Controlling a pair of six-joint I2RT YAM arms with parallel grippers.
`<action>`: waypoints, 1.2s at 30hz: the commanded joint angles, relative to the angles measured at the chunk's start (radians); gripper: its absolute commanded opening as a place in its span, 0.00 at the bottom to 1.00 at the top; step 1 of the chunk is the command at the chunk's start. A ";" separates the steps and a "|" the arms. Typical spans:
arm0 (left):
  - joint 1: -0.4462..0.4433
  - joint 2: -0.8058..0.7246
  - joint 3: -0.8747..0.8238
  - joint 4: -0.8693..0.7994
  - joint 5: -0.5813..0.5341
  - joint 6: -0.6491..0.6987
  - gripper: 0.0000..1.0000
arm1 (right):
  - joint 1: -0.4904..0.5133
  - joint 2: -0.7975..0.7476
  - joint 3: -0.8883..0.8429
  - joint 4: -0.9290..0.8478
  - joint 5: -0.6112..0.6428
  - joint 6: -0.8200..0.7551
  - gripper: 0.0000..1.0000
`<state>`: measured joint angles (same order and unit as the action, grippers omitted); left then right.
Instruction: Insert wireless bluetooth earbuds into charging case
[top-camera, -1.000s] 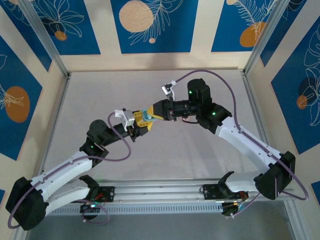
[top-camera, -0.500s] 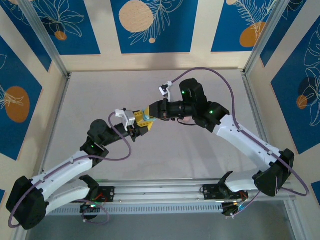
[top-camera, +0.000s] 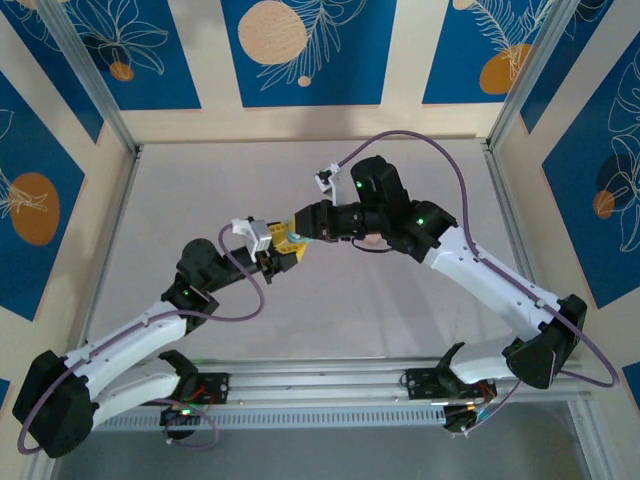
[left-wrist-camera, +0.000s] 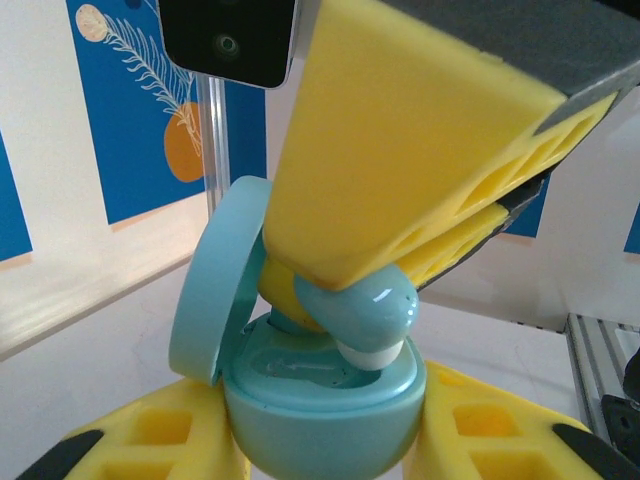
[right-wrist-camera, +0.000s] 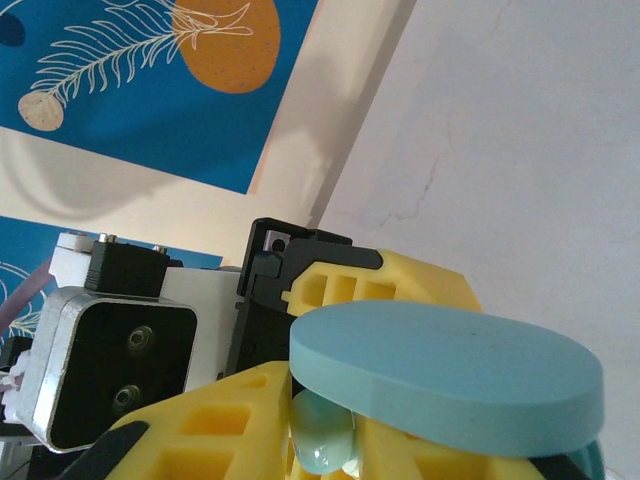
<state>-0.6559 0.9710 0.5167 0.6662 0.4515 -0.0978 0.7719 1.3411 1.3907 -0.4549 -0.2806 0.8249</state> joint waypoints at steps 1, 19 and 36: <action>-0.009 -0.011 0.000 0.082 0.012 0.000 0.35 | 0.005 0.016 0.023 -0.062 0.039 -0.024 0.26; -0.009 -0.017 -0.001 0.076 0.010 0.001 0.35 | 0.007 0.015 0.035 -0.082 0.059 -0.023 0.30; -0.010 -0.031 -0.009 0.073 -0.008 0.012 0.35 | 0.019 -0.017 0.069 -0.128 0.038 -0.059 0.28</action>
<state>-0.6559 0.9695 0.5106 0.6689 0.4503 -0.0952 0.7837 1.3445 1.4258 -0.5457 -0.2394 0.7883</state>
